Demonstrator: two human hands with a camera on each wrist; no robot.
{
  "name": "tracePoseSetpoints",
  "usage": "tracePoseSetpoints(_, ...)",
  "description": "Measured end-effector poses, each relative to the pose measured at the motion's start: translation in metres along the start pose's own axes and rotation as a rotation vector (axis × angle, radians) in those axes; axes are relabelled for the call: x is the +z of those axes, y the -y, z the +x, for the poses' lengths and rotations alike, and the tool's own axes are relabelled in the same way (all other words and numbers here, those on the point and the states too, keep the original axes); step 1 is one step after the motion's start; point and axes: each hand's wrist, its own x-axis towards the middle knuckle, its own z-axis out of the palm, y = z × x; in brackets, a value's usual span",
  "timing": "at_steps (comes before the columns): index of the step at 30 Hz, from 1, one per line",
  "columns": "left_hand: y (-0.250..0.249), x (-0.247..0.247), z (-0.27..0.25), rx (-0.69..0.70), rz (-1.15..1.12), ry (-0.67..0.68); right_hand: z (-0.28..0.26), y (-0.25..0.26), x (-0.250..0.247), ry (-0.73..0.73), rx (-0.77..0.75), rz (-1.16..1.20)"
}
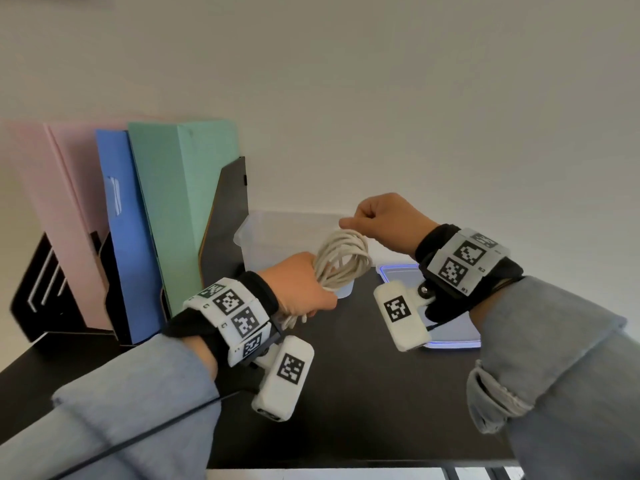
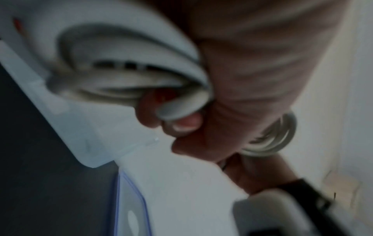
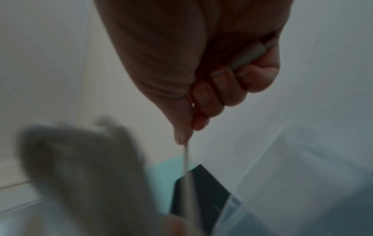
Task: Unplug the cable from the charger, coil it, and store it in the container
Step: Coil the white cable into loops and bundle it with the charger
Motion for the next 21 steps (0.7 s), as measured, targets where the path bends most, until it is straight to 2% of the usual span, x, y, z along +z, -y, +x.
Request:
tracePoseSetpoints(4, -0.002, 0.005, 0.004, -0.04, 0.05, -0.037, -0.006, 0.031, 0.002, 0.031, -0.133, -0.062)
tracePoseSetpoints(8, 0.0, 0.005, 0.008, -0.05, 0.151, -0.094, -0.025, 0.052, 0.017, 0.072, -0.311, -0.316)
tracePoseSetpoints(10, 0.002, 0.002, 0.009, -0.056, 0.106, -0.132, -0.033, 0.053, 0.027, 0.063, -0.392, -0.475)
tracePoseSetpoints(12, 0.005, -0.003, 0.009, -0.105, -0.026, -0.164, -0.036, 0.045, 0.033, -0.016, -0.459, -0.534)
tracePoseSetpoints(14, 0.009, -0.009, 0.01, -0.155, -0.259, -0.206, -0.038, 0.035, 0.035, -0.109, -0.462, -0.49)
tracePoseSetpoints(17, 0.018, -0.013, 0.008, -0.153, -0.716, -0.207, -0.04, 0.023, 0.034, -0.189, -0.376, -0.402)
tracePoseSetpoints(19, 0.023, -0.013, 0.008, -0.097, -0.855, -0.141, -0.038, 0.016, 0.029, -0.11, -0.261, -0.226)
tracePoseSetpoints(21, 0.022, -0.011, 0.005, -0.009, -0.939, -0.041, -0.037, 0.011, 0.023, 0.038, -0.122, 0.166)
